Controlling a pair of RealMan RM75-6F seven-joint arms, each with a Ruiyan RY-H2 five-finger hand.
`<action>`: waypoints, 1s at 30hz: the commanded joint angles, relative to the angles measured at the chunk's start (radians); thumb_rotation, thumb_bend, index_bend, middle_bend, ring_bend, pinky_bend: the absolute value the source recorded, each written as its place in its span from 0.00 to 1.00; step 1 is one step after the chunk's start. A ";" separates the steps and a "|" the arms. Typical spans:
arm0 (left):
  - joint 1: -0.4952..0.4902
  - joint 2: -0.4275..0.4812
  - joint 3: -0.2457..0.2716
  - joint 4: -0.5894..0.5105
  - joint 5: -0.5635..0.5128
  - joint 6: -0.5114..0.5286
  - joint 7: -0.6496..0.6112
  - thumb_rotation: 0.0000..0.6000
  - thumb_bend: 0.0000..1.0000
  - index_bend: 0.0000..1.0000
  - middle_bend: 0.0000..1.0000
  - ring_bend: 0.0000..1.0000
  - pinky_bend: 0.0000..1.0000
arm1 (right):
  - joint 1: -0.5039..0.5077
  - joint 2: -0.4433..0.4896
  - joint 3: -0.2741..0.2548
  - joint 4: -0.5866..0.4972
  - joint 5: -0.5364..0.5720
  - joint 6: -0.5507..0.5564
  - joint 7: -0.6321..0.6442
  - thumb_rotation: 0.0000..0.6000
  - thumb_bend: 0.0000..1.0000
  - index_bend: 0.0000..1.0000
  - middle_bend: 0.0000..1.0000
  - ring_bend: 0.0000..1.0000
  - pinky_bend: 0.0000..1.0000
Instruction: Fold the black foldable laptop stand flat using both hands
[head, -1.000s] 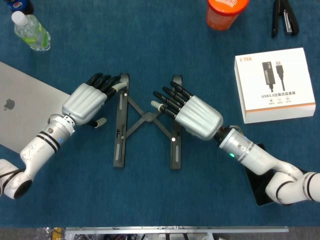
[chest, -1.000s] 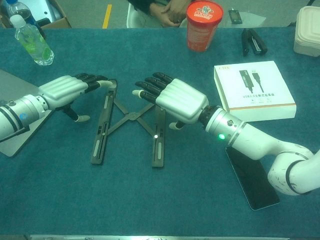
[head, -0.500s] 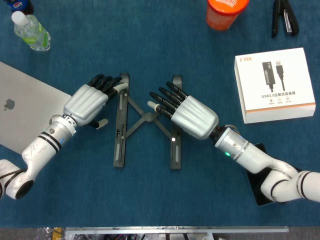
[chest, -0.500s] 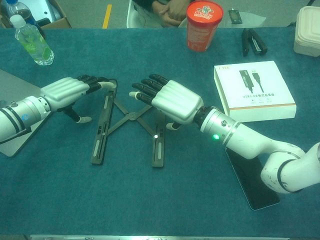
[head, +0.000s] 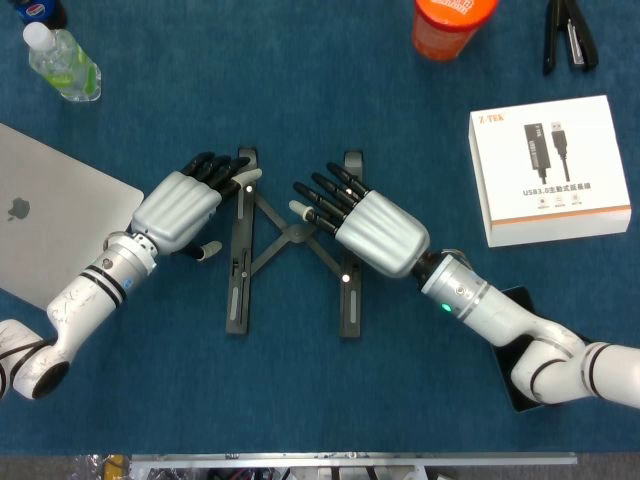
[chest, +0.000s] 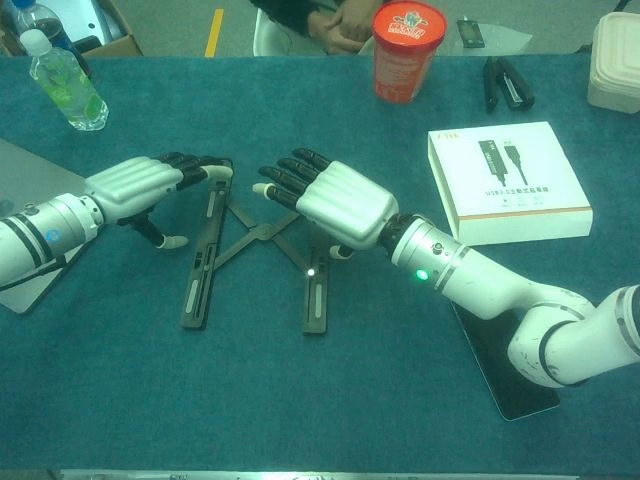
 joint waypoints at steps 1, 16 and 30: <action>0.000 0.003 -0.001 -0.006 -0.003 -0.001 0.002 1.00 0.23 0.00 0.00 0.00 0.01 | 0.003 -0.009 0.003 0.008 0.002 0.001 -0.001 1.00 0.00 0.00 0.00 0.00 0.06; -0.002 -0.003 0.002 -0.002 -0.010 -0.013 0.007 1.00 0.23 0.00 0.00 0.00 0.01 | 0.018 -0.025 0.013 0.015 0.011 0.000 -0.013 1.00 0.00 0.00 0.00 0.00 0.06; 0.003 0.010 0.006 0.007 -0.016 -0.018 -0.006 1.00 0.23 0.00 0.00 0.00 0.01 | 0.015 -0.023 0.006 0.014 0.015 0.000 -0.016 1.00 0.00 0.00 0.00 0.00 0.06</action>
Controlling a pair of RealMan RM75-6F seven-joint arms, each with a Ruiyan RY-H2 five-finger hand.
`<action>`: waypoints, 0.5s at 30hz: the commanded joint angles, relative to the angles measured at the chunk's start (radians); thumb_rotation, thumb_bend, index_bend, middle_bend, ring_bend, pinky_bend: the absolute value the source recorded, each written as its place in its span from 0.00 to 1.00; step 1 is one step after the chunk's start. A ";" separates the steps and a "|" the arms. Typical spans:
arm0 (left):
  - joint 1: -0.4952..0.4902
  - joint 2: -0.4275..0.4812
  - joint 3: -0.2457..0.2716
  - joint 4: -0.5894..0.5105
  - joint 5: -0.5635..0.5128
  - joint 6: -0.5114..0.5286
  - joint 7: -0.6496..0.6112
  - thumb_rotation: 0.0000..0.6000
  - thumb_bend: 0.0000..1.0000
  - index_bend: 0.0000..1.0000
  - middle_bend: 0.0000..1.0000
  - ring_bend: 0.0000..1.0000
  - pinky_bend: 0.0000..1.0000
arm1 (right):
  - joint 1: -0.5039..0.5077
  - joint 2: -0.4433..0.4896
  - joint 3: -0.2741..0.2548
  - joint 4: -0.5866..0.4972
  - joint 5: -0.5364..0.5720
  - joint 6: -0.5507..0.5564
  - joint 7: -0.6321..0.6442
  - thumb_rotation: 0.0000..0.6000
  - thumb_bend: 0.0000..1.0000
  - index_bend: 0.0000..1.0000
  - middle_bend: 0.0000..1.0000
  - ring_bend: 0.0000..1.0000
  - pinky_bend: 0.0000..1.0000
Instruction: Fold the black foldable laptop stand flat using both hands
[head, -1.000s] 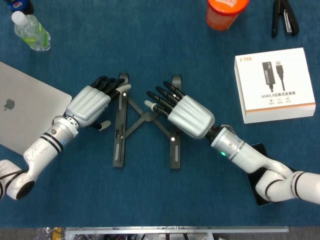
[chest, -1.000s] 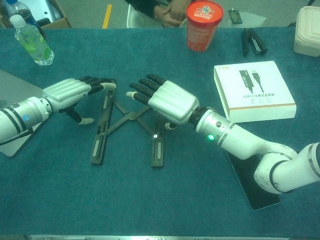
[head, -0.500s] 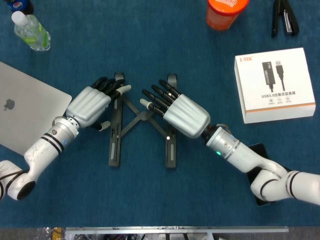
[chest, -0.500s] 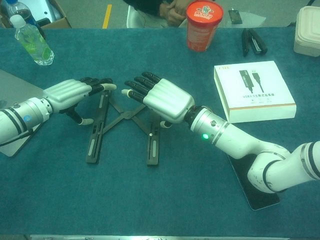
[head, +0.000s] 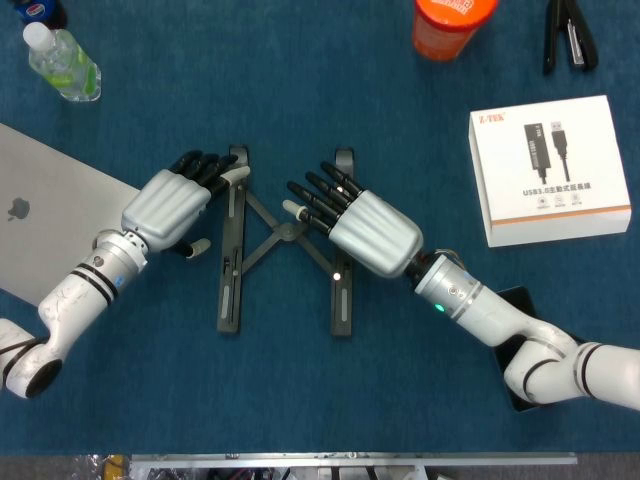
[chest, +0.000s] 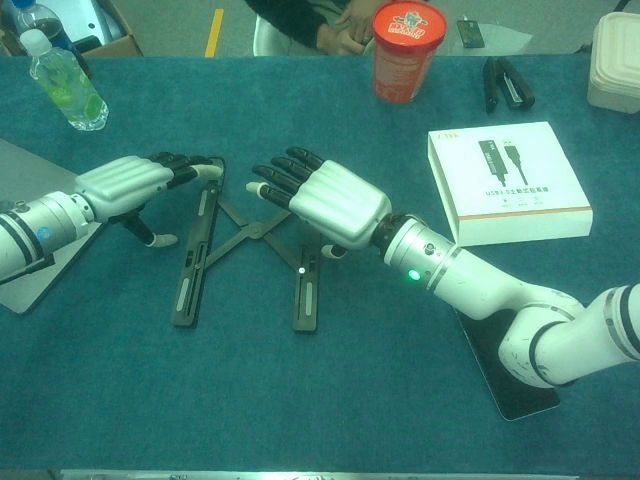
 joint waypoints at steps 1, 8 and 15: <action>0.001 -0.006 0.000 0.000 0.003 0.004 -0.005 1.00 0.23 0.00 0.00 0.00 0.01 | 0.002 -0.005 0.004 0.003 0.002 0.000 -0.001 1.00 0.00 0.00 0.00 0.00 0.06; -0.005 -0.014 0.000 -0.006 0.009 0.003 -0.006 1.00 0.23 0.00 0.00 0.00 0.01 | 0.008 -0.023 0.010 0.018 0.004 0.004 -0.004 1.00 0.00 0.00 0.00 0.00 0.06; -0.008 -0.012 -0.002 -0.026 0.012 0.004 -0.005 1.00 0.23 0.00 0.00 0.00 0.01 | 0.016 -0.040 0.016 0.036 0.005 0.007 -0.003 1.00 0.00 0.00 0.00 0.00 0.06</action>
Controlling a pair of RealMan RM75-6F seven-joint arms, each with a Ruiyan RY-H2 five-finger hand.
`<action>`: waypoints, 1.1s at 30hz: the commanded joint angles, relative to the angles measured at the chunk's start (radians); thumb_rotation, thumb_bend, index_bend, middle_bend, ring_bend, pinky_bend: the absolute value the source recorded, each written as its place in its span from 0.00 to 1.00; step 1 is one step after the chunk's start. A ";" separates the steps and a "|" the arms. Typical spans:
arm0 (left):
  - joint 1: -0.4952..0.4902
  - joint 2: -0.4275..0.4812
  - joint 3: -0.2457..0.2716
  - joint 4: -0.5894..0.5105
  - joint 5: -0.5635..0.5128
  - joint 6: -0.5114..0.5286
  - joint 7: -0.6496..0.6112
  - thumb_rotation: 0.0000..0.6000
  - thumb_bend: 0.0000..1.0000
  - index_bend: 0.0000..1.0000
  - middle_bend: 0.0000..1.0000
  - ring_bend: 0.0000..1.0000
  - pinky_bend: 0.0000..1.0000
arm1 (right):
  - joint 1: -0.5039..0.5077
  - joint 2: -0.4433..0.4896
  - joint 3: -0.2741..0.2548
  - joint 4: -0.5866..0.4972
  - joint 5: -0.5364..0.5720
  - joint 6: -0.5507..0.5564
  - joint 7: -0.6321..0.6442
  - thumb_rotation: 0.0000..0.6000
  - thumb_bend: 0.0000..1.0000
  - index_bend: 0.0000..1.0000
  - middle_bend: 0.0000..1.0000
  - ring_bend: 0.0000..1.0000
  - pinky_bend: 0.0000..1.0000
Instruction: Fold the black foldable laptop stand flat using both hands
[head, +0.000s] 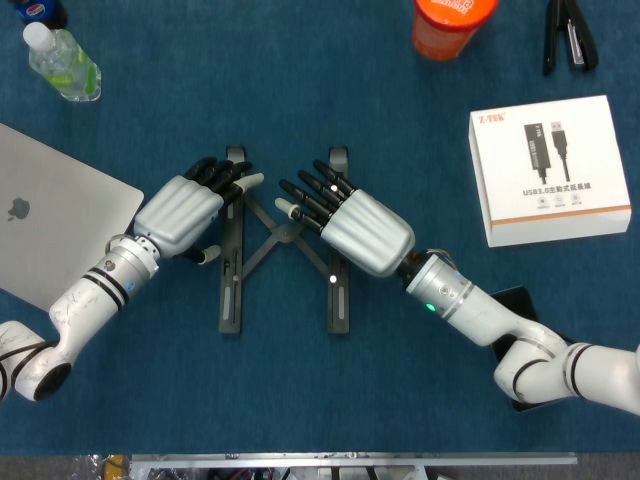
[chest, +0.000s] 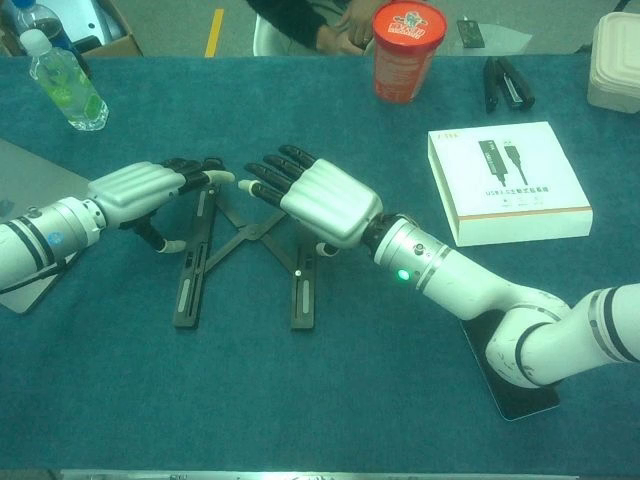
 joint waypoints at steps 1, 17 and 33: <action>-0.001 0.002 0.000 -0.007 0.000 0.000 0.002 1.00 0.23 0.00 0.00 0.00 0.01 | 0.003 -0.005 0.002 0.005 0.000 0.002 0.002 1.00 0.00 0.00 0.00 0.00 0.06; -0.007 0.013 -0.003 -0.055 -0.010 -0.013 0.014 1.00 0.23 0.00 0.00 0.00 0.01 | 0.027 -0.050 0.028 0.029 0.011 0.003 -0.014 1.00 0.00 0.00 0.00 0.00 0.06; -0.010 0.012 0.001 -0.067 -0.012 -0.022 0.005 1.00 0.23 0.00 0.00 0.00 0.01 | 0.057 -0.106 0.064 0.073 0.037 -0.009 -0.031 1.00 0.00 0.00 0.00 0.00 0.06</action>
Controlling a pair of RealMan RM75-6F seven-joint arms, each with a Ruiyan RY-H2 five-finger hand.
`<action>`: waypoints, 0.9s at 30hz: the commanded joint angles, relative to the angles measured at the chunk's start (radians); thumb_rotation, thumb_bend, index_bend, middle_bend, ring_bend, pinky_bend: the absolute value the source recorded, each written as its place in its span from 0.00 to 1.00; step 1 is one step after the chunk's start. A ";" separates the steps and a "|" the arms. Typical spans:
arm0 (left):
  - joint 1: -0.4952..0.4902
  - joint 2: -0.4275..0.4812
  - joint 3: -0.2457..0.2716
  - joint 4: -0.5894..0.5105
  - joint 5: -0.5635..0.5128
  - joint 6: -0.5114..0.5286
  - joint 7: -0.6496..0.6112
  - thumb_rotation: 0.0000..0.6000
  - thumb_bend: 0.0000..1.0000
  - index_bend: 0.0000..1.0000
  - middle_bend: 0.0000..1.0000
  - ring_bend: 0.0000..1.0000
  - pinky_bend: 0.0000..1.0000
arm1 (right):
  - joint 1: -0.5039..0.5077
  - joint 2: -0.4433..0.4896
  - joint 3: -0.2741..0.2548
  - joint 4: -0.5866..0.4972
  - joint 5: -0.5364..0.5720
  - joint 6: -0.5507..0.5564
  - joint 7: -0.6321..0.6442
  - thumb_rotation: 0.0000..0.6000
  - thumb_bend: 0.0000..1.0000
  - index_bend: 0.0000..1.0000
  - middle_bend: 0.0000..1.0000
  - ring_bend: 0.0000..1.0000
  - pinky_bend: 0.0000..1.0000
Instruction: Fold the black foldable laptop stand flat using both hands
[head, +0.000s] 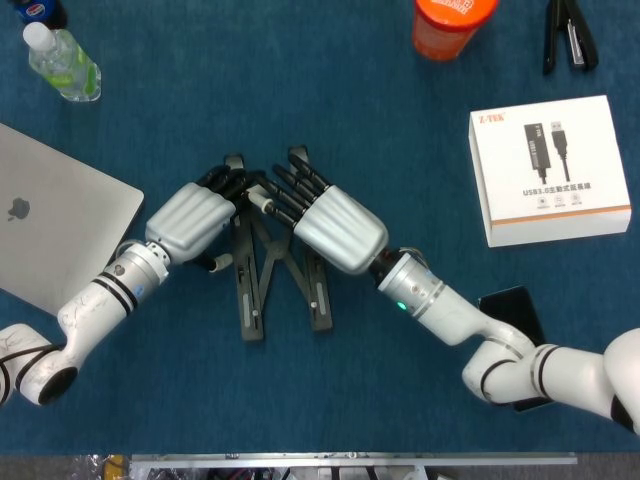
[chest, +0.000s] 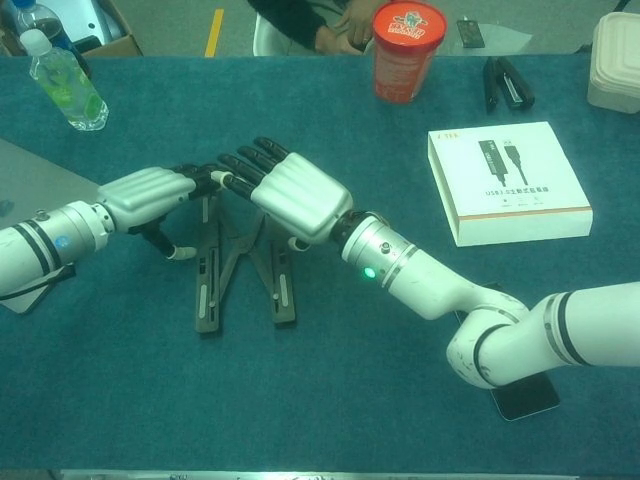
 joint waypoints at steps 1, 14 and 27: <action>0.000 -0.001 0.002 -0.003 0.000 -0.004 -0.005 1.00 0.23 0.00 0.00 0.00 0.01 | 0.007 -0.010 0.009 0.002 0.007 -0.003 -0.003 1.00 0.00 0.00 0.00 0.00 0.06; 0.012 0.031 -0.002 0.001 -0.014 0.013 0.017 1.00 0.23 0.00 0.00 0.00 0.01 | 0.022 0.022 0.009 -0.051 0.005 -0.004 0.017 1.00 0.00 0.00 0.00 0.00 0.06; 0.065 0.192 -0.029 -0.124 -0.079 0.077 0.061 1.00 0.23 0.00 0.00 0.00 0.01 | 0.075 0.271 0.041 -0.355 0.051 -0.155 0.144 1.00 0.00 0.00 0.00 0.00 0.06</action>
